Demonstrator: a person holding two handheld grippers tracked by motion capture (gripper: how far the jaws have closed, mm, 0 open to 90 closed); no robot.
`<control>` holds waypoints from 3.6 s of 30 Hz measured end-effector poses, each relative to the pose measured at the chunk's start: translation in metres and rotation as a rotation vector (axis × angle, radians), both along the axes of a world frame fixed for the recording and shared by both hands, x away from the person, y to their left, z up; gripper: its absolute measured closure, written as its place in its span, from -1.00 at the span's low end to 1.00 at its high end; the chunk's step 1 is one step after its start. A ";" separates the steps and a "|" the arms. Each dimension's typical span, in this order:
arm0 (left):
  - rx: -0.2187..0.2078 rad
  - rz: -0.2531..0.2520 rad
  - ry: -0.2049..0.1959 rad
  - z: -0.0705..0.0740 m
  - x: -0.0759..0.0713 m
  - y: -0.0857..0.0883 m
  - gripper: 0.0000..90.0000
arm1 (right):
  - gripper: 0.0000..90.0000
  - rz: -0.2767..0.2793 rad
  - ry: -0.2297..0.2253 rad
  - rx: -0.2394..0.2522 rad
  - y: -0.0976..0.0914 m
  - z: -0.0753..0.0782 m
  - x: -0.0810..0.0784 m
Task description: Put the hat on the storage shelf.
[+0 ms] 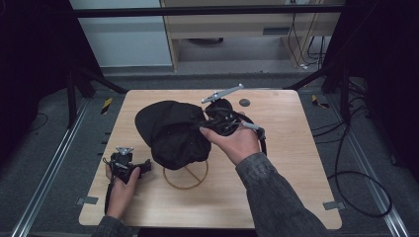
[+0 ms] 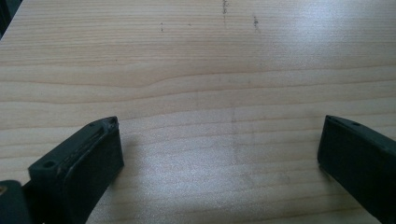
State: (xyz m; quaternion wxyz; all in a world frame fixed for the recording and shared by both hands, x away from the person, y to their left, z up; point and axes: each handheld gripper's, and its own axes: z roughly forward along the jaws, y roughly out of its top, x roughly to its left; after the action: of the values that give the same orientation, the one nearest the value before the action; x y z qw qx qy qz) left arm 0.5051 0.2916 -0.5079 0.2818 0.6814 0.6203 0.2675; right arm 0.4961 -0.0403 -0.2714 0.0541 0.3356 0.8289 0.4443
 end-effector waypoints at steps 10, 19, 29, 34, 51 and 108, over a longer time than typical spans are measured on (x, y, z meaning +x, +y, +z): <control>0.000 0.000 0.000 0.000 0.000 0.000 -1.00 | 0.76 0.003 -0.004 0.003 0.007 0.002 0.002; 0.000 0.000 0.000 0.000 0.000 0.000 -1.00 | 0.72 0.000 0.000 0.003 0.010 0.002 0.005; 0.000 0.000 0.000 0.000 0.000 0.000 -1.00 | 0.67 -0.011 -0.001 0.012 0.009 0.004 0.008; 0.000 0.000 0.000 0.000 0.000 0.000 -1.00 | 0.65 -0.014 -0.003 0.013 0.007 0.005 0.008; -0.001 -0.001 -0.001 0.000 0.000 0.000 -1.00 | 0.62 -0.010 -0.012 0.029 -0.002 0.010 0.001; -0.002 -0.004 -0.002 0.000 0.000 0.000 -1.00 | 0.14 -0.112 -0.040 0.027 -0.071 0.012 -0.022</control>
State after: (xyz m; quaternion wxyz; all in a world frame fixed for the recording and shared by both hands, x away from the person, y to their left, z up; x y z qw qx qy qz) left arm 0.5052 0.2914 -0.5081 0.2835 0.6819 0.6191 0.2670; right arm 0.4739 -0.1111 -0.2598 0.0907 0.3733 0.8014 0.4583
